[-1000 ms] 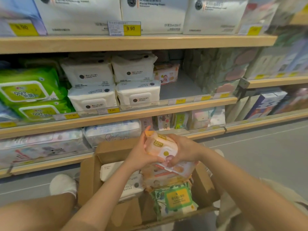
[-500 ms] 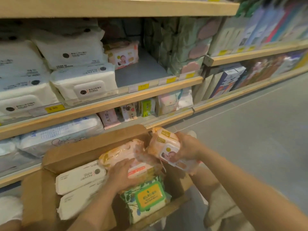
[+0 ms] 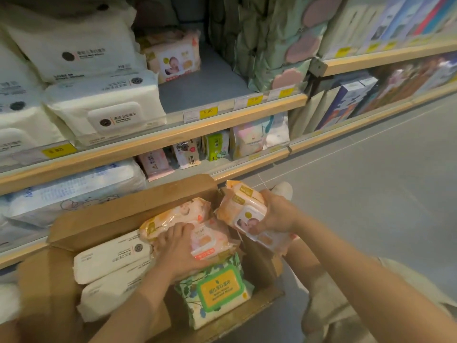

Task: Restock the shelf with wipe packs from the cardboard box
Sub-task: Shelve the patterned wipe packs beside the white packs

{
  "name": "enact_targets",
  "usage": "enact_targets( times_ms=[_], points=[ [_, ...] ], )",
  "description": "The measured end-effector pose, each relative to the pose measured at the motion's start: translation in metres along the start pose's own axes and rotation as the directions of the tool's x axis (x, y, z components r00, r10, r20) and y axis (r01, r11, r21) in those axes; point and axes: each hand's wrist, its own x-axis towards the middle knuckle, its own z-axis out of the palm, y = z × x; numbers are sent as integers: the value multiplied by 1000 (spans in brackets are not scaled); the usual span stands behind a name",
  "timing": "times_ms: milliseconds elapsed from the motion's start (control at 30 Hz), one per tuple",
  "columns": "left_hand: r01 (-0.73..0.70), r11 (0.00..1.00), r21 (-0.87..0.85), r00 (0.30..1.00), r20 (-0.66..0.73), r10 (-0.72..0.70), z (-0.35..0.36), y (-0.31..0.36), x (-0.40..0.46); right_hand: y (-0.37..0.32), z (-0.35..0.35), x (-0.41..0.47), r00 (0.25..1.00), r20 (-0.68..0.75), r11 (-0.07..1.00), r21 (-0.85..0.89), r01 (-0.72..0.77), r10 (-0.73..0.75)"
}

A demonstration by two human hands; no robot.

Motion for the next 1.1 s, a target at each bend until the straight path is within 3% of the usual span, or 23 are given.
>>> enact_targets(
  times_ms=[267, 467, 700, 833, 1000, 1100],
  points=[
    [-73, 996, 44, 996, -51, 76, -17, 5, -16, 2, -11, -2, 999, -14, 996, 79, -43, 44],
    [-86, 995, 50, 954, -285, 97, -85, -7, -29, -38, -55, -5, 992, -97, 995, 55, 83, -77],
    [-8, 983, 185, 792, -599, 119, -198, -24, -14, -106, -125, 20, 911, -256, 942, -175, 286, -325],
    [51, 949, 312, 676, -710, 197, -262, -29, 5, -144, -158, 55, 808, -350, 847, -431, 310, -474],
    [142, 883, 448, 684, -689, 239, -297, -38, 34, -187, -188, 117, 679, -406, 722, -638, 269, -611],
    [158, 864, 477, 685, -684, 252, -299, -45, 42, -204, -193, 156, 729, -375, 731, -636, 248, -573]
  ],
)
